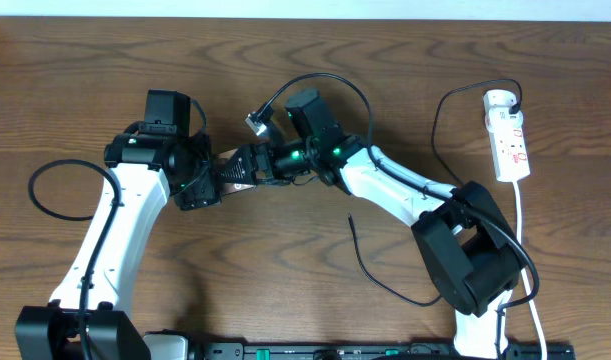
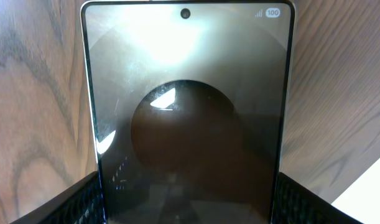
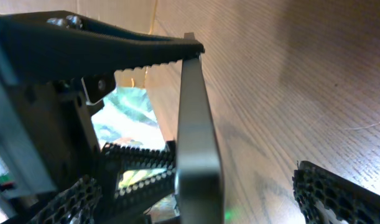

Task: Plug charger to phone and switch on socket
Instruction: 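Move the right gripper from rest toward the phone held by left, then close the right gripper on the phone's side edge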

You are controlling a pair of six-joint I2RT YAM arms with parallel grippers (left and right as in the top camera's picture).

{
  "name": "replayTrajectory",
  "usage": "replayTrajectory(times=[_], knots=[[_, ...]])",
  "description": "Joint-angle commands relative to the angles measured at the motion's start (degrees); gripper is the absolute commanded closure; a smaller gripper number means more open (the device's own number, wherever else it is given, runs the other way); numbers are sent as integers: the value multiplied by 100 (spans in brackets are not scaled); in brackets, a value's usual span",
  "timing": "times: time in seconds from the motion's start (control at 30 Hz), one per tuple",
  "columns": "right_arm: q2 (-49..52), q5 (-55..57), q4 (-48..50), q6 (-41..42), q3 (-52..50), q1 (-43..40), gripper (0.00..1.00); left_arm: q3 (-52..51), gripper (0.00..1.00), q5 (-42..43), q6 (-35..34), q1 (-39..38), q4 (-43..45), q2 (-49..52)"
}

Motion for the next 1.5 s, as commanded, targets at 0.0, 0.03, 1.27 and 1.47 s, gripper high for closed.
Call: replayTrajectory(times=[0.0,0.03,1.27,1.47], knots=[[35,264,0,-151,81,105,3,33,93,264,-50,-2,-24,-31],[35,280,-2,-151,81,103,4,33,92,264,-48,-2,-26,-31],[35,817,39,-205,81,286,36,31,93,599,205,-9,-190,-31],[35,820,50,-133,81,286,41,31,93,599,205,-9,-190,-31]])
